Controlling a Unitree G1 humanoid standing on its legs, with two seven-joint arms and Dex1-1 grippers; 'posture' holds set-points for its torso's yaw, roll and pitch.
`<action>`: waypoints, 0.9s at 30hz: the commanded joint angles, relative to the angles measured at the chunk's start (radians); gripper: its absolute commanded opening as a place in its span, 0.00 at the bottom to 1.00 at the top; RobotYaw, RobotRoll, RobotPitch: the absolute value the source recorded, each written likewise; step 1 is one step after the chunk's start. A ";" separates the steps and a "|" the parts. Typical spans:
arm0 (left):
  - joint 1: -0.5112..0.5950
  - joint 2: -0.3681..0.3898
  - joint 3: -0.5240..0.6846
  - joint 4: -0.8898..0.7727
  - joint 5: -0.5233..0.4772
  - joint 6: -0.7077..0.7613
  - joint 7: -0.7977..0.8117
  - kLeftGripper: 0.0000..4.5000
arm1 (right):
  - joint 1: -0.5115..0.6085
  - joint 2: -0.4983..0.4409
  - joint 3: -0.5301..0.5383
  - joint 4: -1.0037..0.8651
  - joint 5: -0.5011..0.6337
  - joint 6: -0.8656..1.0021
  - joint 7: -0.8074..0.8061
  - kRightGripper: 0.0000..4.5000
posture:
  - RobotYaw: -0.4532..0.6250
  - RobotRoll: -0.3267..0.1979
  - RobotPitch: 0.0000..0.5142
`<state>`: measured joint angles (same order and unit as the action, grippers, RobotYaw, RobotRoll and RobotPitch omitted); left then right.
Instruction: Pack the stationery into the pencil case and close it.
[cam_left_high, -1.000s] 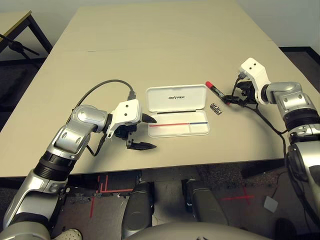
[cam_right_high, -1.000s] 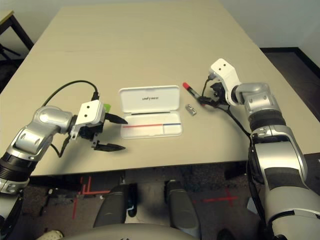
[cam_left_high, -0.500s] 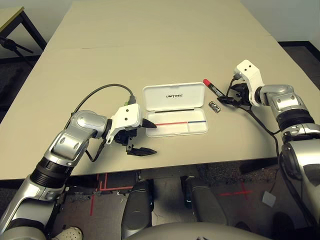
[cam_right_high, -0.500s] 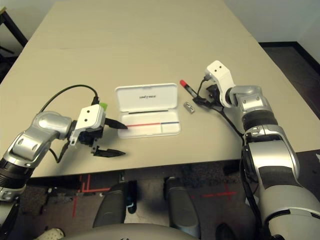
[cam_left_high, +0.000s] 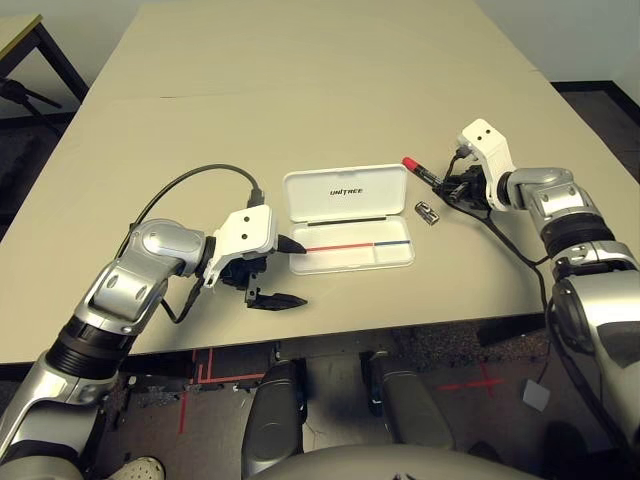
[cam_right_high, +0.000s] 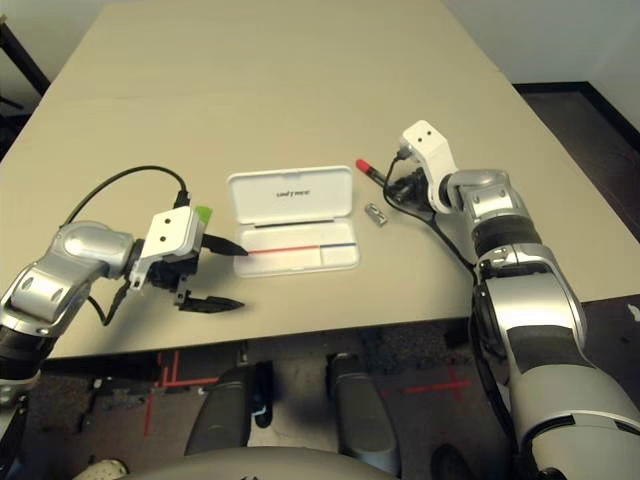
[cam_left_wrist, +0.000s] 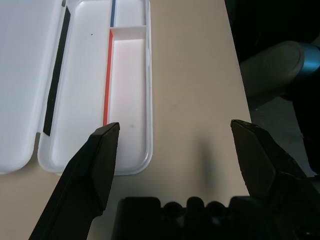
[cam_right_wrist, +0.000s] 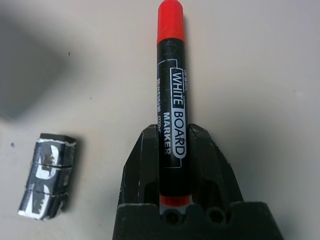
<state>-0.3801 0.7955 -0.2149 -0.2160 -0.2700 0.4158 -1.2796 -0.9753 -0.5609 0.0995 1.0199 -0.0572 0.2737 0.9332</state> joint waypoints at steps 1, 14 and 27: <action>0.000 0.011 0.002 0.020 0.003 -0.016 -0.003 1.00 | 0.005 -0.066 0.003 -0.044 -0.005 0.012 0.067 0.13 | 0.42 0.62 0.33; -0.029 -0.005 -0.010 0.073 0.017 -0.055 0.008 1.00 | 0.223 -0.335 -0.057 -0.413 0.134 0.013 0.413 0.13 | 0.37 0.62 0.33; -0.017 0.039 0.021 0.098 0.008 -0.093 -0.028 1.00 | 0.333 -0.461 -0.011 -0.707 0.223 0.031 0.651 0.13 | 0.37 0.62 0.33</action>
<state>-0.4138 0.8158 -0.2050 -0.1347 -0.2637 0.3329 -1.2943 -0.6477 -1.0202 0.0687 0.3468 0.1571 0.3285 1.5602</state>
